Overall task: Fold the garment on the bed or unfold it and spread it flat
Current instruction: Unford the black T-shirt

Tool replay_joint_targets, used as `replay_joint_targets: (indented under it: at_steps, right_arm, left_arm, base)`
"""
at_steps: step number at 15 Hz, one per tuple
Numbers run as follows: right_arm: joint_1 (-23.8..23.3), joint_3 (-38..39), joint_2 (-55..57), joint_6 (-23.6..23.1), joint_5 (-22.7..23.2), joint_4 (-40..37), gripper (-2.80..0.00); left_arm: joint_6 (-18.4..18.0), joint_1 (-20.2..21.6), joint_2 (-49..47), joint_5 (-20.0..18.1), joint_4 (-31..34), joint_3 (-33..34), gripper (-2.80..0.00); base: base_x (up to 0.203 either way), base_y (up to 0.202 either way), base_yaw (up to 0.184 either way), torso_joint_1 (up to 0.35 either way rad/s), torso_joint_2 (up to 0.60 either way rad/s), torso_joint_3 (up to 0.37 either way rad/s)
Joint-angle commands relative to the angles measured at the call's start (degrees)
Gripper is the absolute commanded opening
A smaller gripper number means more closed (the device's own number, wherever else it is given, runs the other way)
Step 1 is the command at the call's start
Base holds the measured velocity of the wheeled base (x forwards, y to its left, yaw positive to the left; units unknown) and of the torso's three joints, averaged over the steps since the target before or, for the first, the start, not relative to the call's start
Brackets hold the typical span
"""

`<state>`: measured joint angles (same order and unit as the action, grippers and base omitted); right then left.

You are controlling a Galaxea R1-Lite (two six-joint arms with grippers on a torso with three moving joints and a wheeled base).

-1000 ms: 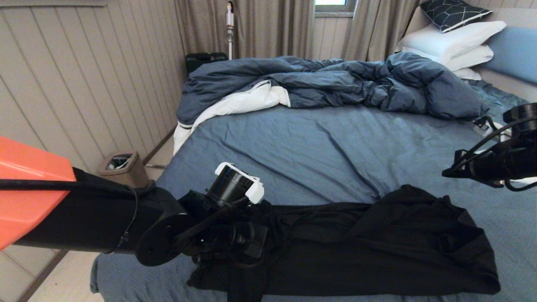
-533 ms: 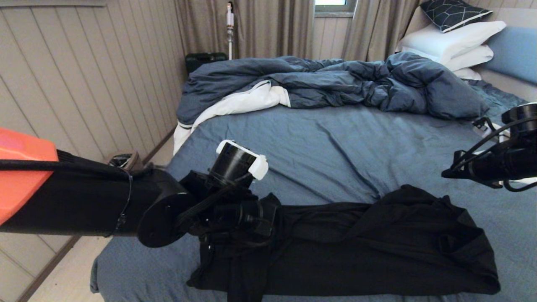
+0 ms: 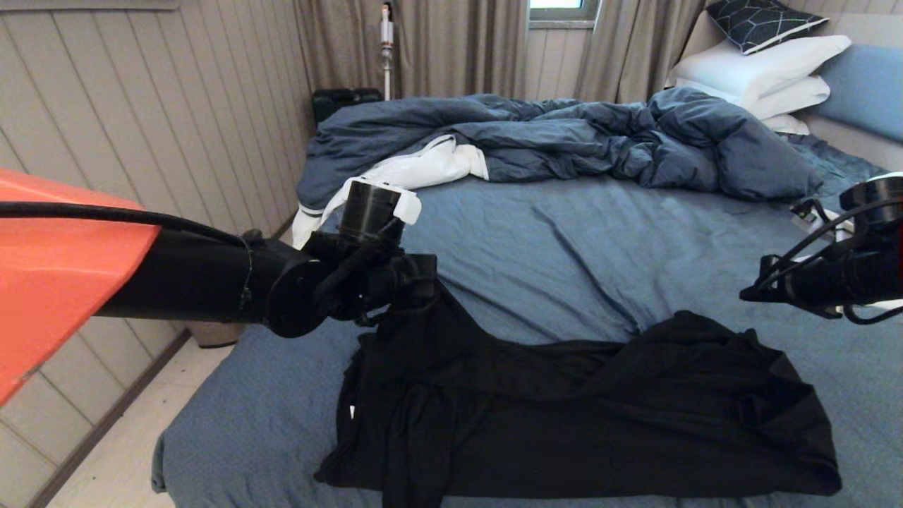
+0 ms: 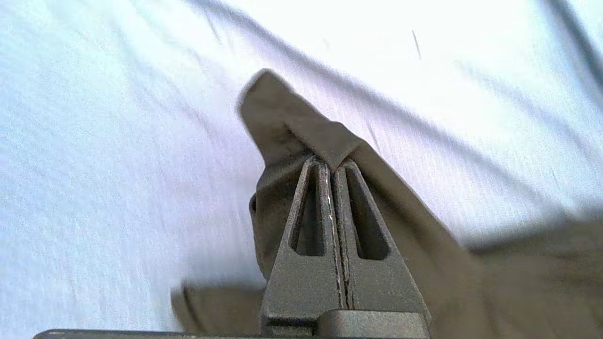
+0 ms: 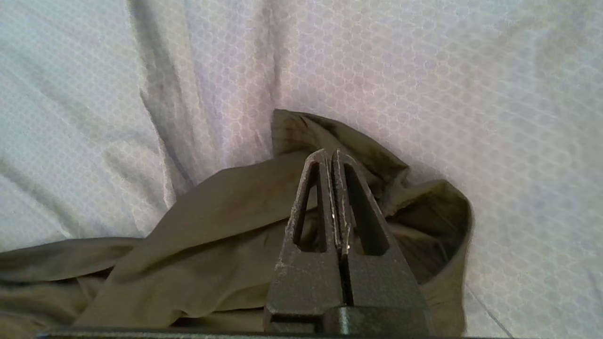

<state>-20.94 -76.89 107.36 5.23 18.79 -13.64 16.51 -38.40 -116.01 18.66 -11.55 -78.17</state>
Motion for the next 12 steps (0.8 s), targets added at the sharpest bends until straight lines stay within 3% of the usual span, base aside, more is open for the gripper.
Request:
replay_joint_targets:
  at_steps: [1,6,9,12]
  right_arm:
    - [0.0,0.0,0.3,0.0,0.1,0.0,-2.80]
    - [0.0,-0.1,0.8,0.0,0.0,0.0,-2.80]
    - [0.1,0.2,0.7,0.0,0.0,0.3,-2.80]
    - [0.2,0.3,0.8,0.0,-0.1,0.2,-2.80]
  left_arm:
    - [-0.1,1.0,-1.5,2.4,-3.2,-0.1,-2.80]
    - [-2.3,2.6,-5.7,3.2,-9.6,-0.1,-2.80]
    - [-2.8,2.7,-6.2,3.1,-9.9,-0.8,-2.80]
    - [-7.2,3.1,-6.2,6.5,-17.1,-0.9,-2.80]
  base:
    - [0.000,0.000,0.000,0.000,0.00,0.000]
    - [0.000,0.000,0.000,0.000,0.00,0.000]
    - [0.000,0.000,0.000,0.000,0.00,0.000]
    - [0.000,0.000,0.000,0.000,0.00,0.000]
